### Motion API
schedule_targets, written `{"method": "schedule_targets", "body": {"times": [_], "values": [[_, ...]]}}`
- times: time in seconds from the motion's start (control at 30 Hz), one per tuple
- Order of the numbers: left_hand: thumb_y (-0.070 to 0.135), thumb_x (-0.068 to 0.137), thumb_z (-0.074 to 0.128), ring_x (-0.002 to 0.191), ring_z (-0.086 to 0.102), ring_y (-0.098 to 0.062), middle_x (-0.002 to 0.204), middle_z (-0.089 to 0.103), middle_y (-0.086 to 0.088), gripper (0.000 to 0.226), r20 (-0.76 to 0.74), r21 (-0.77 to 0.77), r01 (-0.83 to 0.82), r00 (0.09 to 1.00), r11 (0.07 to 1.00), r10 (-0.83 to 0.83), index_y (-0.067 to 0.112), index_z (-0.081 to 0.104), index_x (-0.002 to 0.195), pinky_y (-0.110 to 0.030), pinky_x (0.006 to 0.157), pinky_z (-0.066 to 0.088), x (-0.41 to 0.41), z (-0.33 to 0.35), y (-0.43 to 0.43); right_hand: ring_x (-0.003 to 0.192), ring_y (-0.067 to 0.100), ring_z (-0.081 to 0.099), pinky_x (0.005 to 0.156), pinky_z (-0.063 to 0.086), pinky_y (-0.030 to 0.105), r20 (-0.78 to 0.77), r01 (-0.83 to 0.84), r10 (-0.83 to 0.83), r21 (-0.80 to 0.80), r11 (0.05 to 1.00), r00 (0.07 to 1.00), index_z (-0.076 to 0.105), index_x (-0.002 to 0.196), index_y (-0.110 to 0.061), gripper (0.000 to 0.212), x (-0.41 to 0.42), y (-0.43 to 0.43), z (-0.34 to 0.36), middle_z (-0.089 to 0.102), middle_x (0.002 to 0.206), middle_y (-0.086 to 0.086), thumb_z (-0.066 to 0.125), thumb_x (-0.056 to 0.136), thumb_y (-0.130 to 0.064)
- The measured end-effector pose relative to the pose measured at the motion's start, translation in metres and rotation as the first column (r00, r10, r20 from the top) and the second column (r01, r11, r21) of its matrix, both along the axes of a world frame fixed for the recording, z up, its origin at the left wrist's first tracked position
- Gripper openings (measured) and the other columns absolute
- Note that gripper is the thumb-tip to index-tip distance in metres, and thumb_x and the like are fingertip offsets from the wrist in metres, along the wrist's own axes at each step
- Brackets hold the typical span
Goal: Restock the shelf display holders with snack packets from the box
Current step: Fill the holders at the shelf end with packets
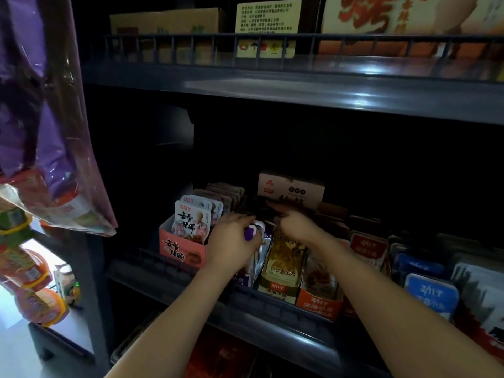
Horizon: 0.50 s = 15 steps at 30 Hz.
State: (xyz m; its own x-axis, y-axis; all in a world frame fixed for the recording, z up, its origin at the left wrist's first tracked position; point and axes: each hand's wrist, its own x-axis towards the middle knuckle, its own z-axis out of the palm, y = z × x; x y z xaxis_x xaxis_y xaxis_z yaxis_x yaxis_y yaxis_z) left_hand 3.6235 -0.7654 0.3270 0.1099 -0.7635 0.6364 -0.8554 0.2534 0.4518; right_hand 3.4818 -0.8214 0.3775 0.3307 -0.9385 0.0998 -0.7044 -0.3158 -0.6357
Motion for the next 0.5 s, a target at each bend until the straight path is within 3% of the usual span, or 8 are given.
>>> {"method": "schedule_targets", "body": {"times": [0.13, 0.2, 0.27, 0.4, 0.5], "values": [[0.035, 0.087, 0.059, 0.115, 0.054, -0.032, 0.118, 0.065, -0.011, 0.042, 0.102, 0.014, -0.031, 0.994, 0.999, 0.030, 0.010, 0.065, 0.120, -0.035, 0.098, 0.039, -0.002, -0.001, -0.003, 0.069, 0.014, 0.051, 0.055, 0.042, 0.021, 0.171, 0.009, 0.000, -0.054, 0.999, 0.985, 0.040, 0.143, -0.026, 0.048, -0.015, 0.007, 0.007, 0.058, 0.104, 0.011, 0.041, 0.099, -0.008], [0.046, 0.079, 0.055, 0.103, 0.062, -0.036, 0.108, 0.069, -0.014, 0.051, 0.168, 0.023, -0.061, 0.984, 0.998, 0.056, 0.010, 0.069, 0.112, -0.045, 0.094, 0.045, 0.000, -0.001, -0.003, 0.091, 0.023, 0.061, 0.078, 0.052, 0.034, 0.272, 0.021, -0.011, -0.035, 0.999, 0.962, 0.043, 0.140, -0.025, 0.045, -0.023, 0.017, 0.011, 0.060, 0.115, 0.013, 0.042, 0.099, -0.008], [0.054, 0.074, 0.054, 0.103, 0.063, -0.037, 0.109, 0.068, -0.016, 0.059, 0.231, 0.044, -0.065, 0.971, 0.997, 0.053, 0.013, 0.068, 0.114, -0.052, 0.093, 0.045, 0.001, -0.002, -0.001, 0.110, 0.021, 0.057, 0.093, 0.049, 0.032, 0.319, 0.004, 0.014, -0.056, 0.998, 0.948, 0.044, 0.140, -0.021, 0.043, -0.031, 0.031, 0.014, 0.055, 0.130, 0.009, 0.042, 0.099, -0.007], [0.047, 0.079, 0.059, 0.125, 0.046, -0.038, 0.131, 0.055, -0.019, 0.061, 0.143, 0.033, -0.063, 0.988, 0.997, 0.058, 0.016, 0.055, 0.132, -0.049, 0.102, 0.038, -0.001, 0.005, 0.017, 0.134, 0.016, 0.038, 0.103, 0.032, 0.021, 0.222, -0.052, 0.081, -0.132, 0.990, 0.972, 0.044, 0.140, -0.023, 0.044, -0.047, 0.054, 0.015, 0.043, 0.145, 0.000, 0.043, 0.099, -0.007], [0.031, 0.081, 0.068, 0.120, 0.051, -0.036, 0.124, 0.058, -0.018, 0.049, 0.108, -0.053, -0.083, 0.990, 0.995, 0.089, 0.010, 0.061, 0.125, -0.045, 0.097, 0.043, -0.002, 0.013, 0.036, 0.127, 0.020, 0.047, 0.103, 0.042, 0.034, 0.169, -0.047, 0.074, -0.159, 0.986, 0.983, 0.050, 0.134, -0.033, 0.043, -0.062, 0.075, 0.013, 0.050, 0.139, 0.001, 0.044, 0.098, -0.011]]}}
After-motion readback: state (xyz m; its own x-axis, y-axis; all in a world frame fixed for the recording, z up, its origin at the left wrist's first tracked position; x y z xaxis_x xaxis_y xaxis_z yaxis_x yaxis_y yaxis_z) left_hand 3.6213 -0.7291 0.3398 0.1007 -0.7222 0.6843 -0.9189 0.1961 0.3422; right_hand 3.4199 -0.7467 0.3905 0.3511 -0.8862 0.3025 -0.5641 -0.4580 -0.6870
